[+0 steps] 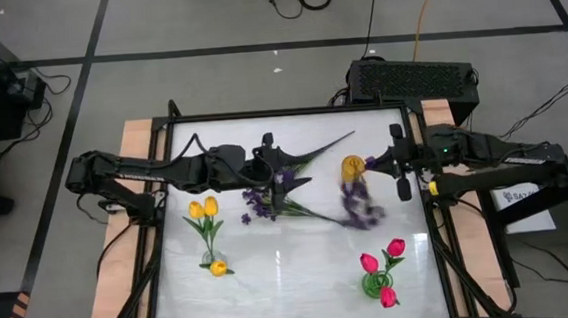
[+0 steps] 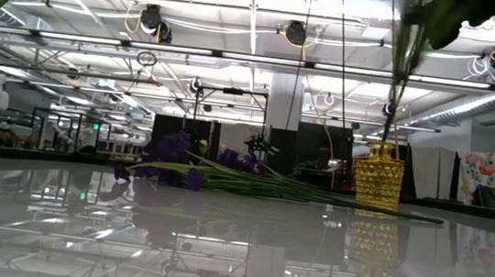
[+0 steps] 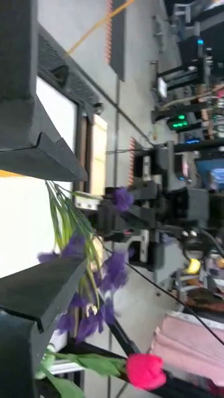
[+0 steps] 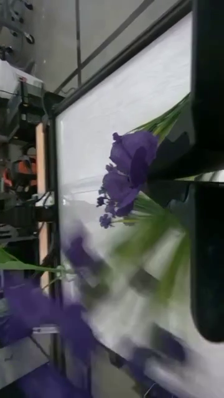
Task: Sort flowers into vase by color
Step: Put the top left purple flowers into the yellow vase
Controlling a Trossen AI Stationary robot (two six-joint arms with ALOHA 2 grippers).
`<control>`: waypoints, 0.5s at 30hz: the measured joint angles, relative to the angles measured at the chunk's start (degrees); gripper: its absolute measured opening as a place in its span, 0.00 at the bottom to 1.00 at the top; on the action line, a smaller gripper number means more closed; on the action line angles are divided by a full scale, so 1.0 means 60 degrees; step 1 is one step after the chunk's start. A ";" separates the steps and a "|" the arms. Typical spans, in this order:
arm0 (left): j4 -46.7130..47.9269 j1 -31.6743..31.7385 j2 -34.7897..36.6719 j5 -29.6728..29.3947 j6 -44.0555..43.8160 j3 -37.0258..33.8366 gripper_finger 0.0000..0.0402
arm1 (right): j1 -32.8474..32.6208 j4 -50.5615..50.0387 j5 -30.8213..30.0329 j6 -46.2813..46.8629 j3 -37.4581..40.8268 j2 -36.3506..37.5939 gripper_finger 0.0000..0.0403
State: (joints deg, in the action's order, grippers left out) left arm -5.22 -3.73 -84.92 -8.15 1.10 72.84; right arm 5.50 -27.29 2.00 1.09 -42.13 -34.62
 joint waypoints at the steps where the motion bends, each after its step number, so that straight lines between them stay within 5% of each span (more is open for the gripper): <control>1: -0.0075 -0.0035 0.0010 -0.0006 0.0062 0.0000 0.52 | 0.0000 -0.0027 -0.0012 0.0032 0.0000 0.0084 0.00; 15: -0.0052 -0.0146 0.0020 -0.0177 0.0138 0.0004 0.52 | 0.0022 0.0623 -0.0645 0.0230 0.0000 0.0076 0.00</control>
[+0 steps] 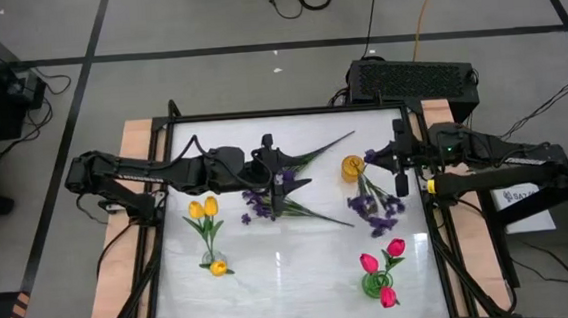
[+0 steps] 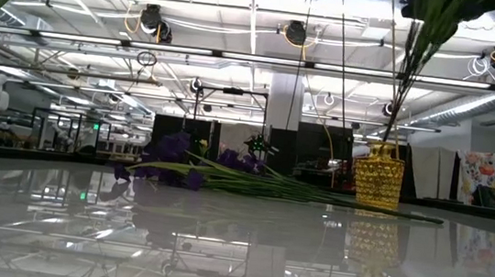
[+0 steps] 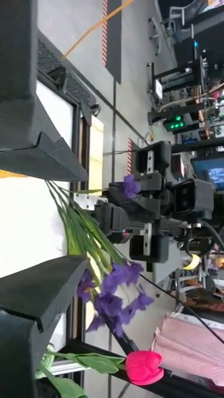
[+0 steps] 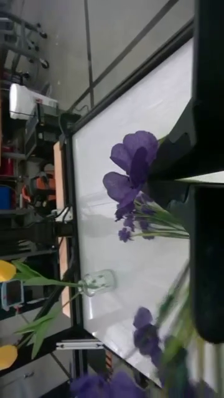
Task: Sort flowers into vase by color
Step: Put the top left purple flowers into the yellow vase
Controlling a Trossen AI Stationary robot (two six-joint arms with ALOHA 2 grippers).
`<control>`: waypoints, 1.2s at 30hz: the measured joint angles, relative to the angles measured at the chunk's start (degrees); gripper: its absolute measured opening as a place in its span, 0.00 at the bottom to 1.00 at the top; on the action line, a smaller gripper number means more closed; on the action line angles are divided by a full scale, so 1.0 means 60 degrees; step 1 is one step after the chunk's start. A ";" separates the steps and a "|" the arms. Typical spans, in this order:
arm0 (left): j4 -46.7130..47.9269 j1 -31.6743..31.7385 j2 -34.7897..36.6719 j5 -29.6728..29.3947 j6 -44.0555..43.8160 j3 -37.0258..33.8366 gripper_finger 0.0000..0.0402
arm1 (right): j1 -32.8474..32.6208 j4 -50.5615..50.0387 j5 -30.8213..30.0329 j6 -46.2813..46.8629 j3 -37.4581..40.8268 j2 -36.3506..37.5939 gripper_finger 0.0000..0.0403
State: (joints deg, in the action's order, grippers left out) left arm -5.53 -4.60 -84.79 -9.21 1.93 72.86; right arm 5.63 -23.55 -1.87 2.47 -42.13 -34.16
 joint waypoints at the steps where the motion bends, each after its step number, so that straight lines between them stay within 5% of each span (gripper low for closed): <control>1: 0.0043 0.0000 0.0000 0.0000 -0.0003 0.0000 0.52 | 0.0000 0.0029 -0.0014 -0.0042 0.0000 -0.0002 0.00; 9: 0.0742 -0.0002 -0.0423 -0.0004 0.0303 0.0000 0.52 | 0.0004 0.0033 -0.0765 -0.0093 0.0000 -0.0005 0.00; 19: -0.0991 -0.0339 -0.1297 0.0503 0.2071 0.0011 0.52 | 0.0007 -0.0025 -0.1198 -0.0097 0.0000 -0.0005 0.00; 36: -0.0917 -0.0229 -0.1297 0.0466 0.1986 0.0011 0.52 | 0.0007 -0.0409 -0.2416 0.0235 0.0004 -0.0432 0.00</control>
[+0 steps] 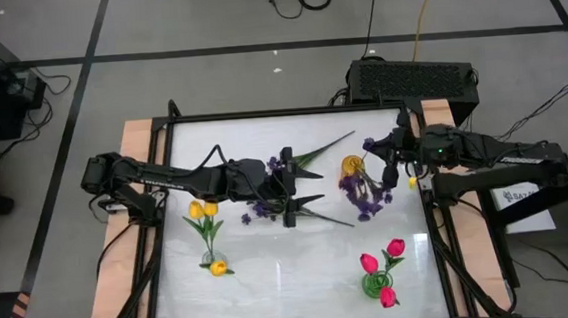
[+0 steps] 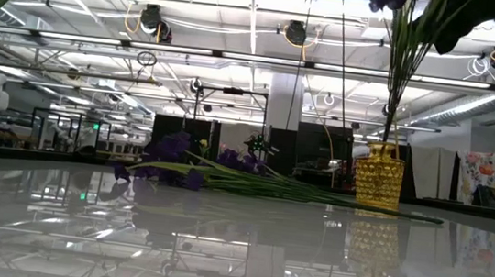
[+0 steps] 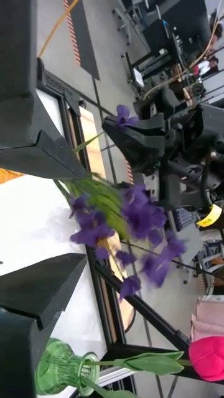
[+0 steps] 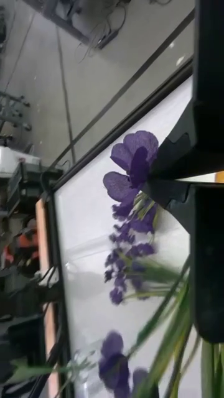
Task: Sort flowers into vase by color
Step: Put the top left purple flowers into the yellow vase
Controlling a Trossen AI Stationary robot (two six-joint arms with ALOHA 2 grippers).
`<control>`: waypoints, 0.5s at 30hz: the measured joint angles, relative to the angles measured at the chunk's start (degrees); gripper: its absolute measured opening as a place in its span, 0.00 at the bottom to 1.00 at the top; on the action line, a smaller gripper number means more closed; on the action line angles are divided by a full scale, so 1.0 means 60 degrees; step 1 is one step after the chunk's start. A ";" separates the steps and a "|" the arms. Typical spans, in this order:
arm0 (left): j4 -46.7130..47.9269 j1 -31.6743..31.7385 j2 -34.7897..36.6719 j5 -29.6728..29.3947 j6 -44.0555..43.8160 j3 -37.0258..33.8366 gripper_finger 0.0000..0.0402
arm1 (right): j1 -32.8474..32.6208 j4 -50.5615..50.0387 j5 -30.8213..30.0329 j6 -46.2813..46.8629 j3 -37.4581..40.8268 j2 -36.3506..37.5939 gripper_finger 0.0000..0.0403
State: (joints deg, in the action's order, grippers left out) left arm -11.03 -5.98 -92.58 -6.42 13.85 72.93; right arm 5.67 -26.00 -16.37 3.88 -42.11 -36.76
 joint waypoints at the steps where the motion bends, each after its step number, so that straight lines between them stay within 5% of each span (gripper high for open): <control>1: 0.0003 0.0000 0.0000 0.0000 0.0000 0.0000 0.52 | 0.0004 -0.0025 -0.0014 0.0000 0.0000 -0.0056 0.00; 10: 0.0189 -0.0007 0.0004 0.0000 -0.0240 0.0000 0.52 | 0.0000 -0.0493 -0.0010 0.0115 0.0000 -0.0251 0.01; 15: 0.0211 -0.0007 0.0007 0.0000 -0.0259 0.0000 0.52 | 0.0000 -0.0577 -0.0003 0.0168 0.0000 -0.0215 0.12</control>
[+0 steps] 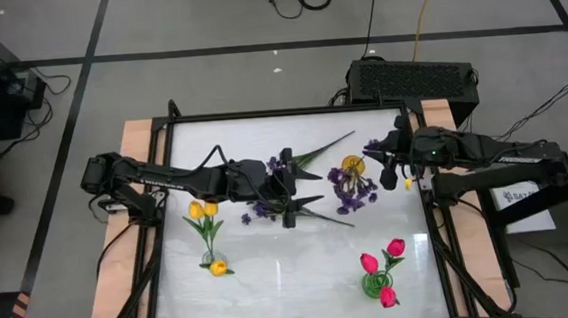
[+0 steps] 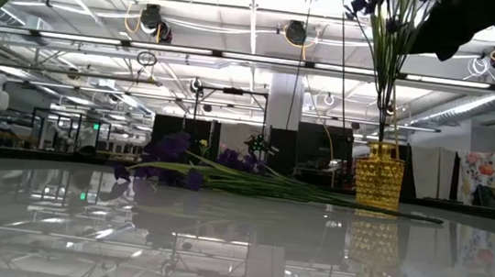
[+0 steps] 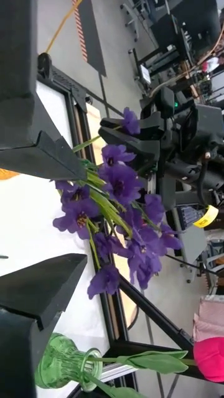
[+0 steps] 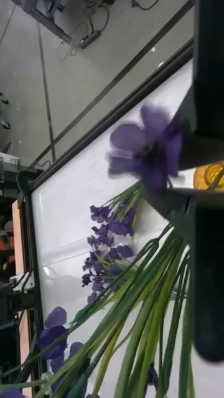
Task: Sort flowers into vase by color
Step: Put the top left purple flowers into the yellow vase
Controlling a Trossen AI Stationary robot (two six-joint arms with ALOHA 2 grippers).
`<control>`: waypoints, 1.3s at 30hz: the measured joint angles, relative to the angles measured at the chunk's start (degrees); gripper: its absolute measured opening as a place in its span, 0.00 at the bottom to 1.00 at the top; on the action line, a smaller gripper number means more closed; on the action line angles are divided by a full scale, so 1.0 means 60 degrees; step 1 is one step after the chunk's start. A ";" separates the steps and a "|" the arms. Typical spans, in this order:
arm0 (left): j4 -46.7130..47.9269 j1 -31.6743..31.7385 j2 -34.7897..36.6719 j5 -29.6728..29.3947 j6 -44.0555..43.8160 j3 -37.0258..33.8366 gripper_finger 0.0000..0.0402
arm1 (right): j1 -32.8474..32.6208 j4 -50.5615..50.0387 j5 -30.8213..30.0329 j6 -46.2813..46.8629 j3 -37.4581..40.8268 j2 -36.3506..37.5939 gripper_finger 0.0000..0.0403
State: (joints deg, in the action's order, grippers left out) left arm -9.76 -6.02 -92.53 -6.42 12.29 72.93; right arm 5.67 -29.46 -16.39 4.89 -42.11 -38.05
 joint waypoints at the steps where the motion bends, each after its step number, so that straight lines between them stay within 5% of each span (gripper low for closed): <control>1: 0.0000 0.0000 0.0000 0.0000 -0.0001 0.0000 0.52 | 0.0000 -0.0009 0.0001 -0.0001 0.0000 0.0028 0.15; 14: 0.0000 0.0015 0.0000 0.0000 -0.0004 0.0000 0.52 | 0.0000 -0.0403 -0.0003 0.0494 0.0000 0.1128 0.44; 19: -0.0002 0.0009 0.0000 0.0000 -0.0007 0.0000 0.52 | -0.0029 -0.0593 0.0139 0.0077 -0.0167 0.1824 0.45; 26: 0.0000 0.0007 0.0000 -0.0004 -0.0015 0.0000 0.52 | -0.0530 -0.1045 0.1945 -0.1049 -0.0374 0.1933 0.42; 39: -0.0004 0.0044 0.0000 -0.0102 -0.0251 0.0000 0.52 | -0.1283 -0.1110 0.1959 -0.2266 -0.0364 0.0701 0.40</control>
State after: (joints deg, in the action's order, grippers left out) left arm -9.78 -5.76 -92.53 -7.03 10.79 72.93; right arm -2.03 -36.12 -4.63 -8.71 -44.29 -33.84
